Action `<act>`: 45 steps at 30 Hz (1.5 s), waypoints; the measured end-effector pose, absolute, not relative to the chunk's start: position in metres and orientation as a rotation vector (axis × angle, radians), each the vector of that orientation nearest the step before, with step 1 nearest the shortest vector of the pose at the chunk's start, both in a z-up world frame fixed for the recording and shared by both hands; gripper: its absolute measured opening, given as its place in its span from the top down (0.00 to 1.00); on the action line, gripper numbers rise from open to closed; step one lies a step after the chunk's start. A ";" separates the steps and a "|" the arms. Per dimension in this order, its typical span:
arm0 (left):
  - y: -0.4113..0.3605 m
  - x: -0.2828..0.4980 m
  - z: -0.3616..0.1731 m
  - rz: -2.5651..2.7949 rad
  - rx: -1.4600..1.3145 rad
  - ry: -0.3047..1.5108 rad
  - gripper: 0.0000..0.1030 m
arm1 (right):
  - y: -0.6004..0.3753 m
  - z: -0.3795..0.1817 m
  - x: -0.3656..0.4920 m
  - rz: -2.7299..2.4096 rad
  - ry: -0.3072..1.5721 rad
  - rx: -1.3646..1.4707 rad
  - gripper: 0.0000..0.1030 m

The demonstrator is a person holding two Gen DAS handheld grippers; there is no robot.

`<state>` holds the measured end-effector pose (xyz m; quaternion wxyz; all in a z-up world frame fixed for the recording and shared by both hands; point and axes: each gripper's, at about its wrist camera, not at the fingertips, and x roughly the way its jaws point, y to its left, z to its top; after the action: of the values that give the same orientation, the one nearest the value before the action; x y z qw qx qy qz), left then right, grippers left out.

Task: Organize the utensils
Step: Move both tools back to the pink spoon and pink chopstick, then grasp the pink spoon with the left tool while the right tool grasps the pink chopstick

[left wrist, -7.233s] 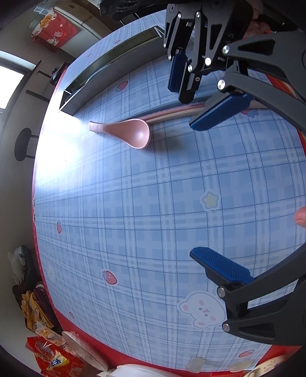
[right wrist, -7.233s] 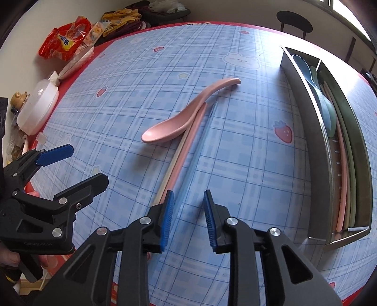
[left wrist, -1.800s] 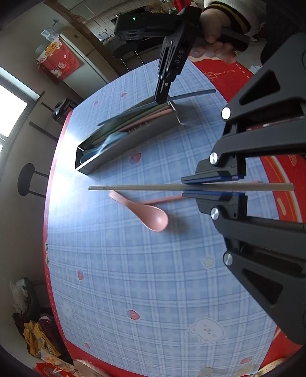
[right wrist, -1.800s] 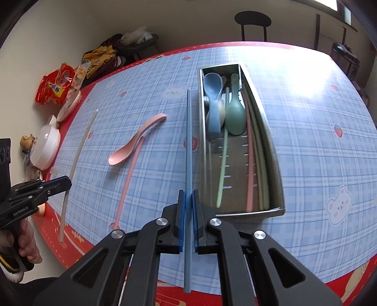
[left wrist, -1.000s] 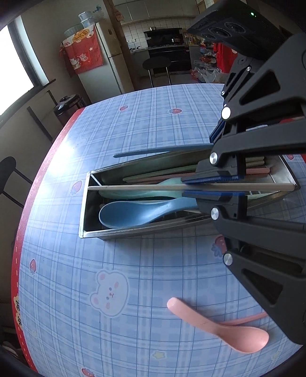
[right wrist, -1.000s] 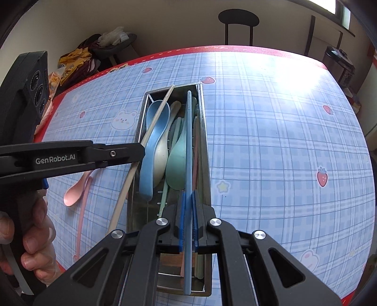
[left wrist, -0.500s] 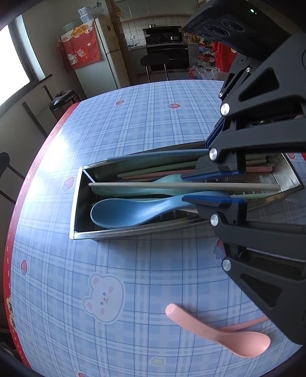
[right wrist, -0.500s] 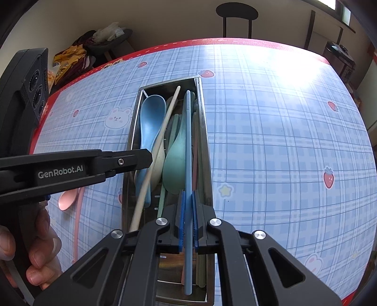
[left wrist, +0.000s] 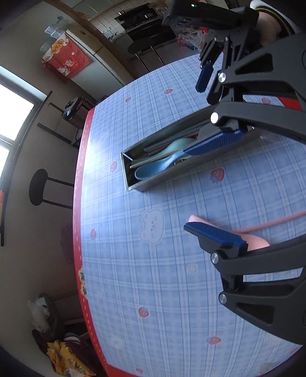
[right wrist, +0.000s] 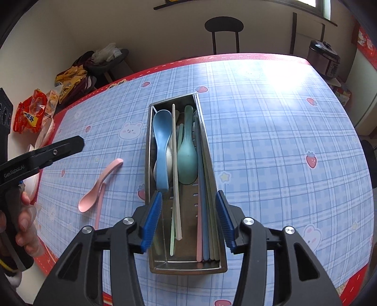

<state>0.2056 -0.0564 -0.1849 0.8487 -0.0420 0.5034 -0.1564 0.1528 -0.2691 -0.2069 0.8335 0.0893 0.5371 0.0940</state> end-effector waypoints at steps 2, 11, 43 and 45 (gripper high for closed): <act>-0.038 0.193 -0.178 -0.307 -0.047 1.034 0.39 | -0.265 -0.207 0.143 0.204 1.142 0.182 0.45; 0.026 0.134 -0.175 -0.218 0.047 0.998 0.14 | -0.232 -0.207 0.114 0.249 1.156 0.154 0.35; 0.123 0.089 -0.223 -0.076 -0.041 1.073 0.06 | -0.055 -0.269 0.117 0.419 1.278 -0.158 0.35; 0.122 0.093 -0.225 -0.076 -0.041 1.077 0.06 | -0.051 -0.274 0.120 0.405 1.275 -0.184 0.39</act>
<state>0.0926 0.1223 -0.2255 0.8576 -0.0194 0.5126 -0.0362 0.1201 -0.0508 -0.2736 0.7805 -0.0854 0.5903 0.1873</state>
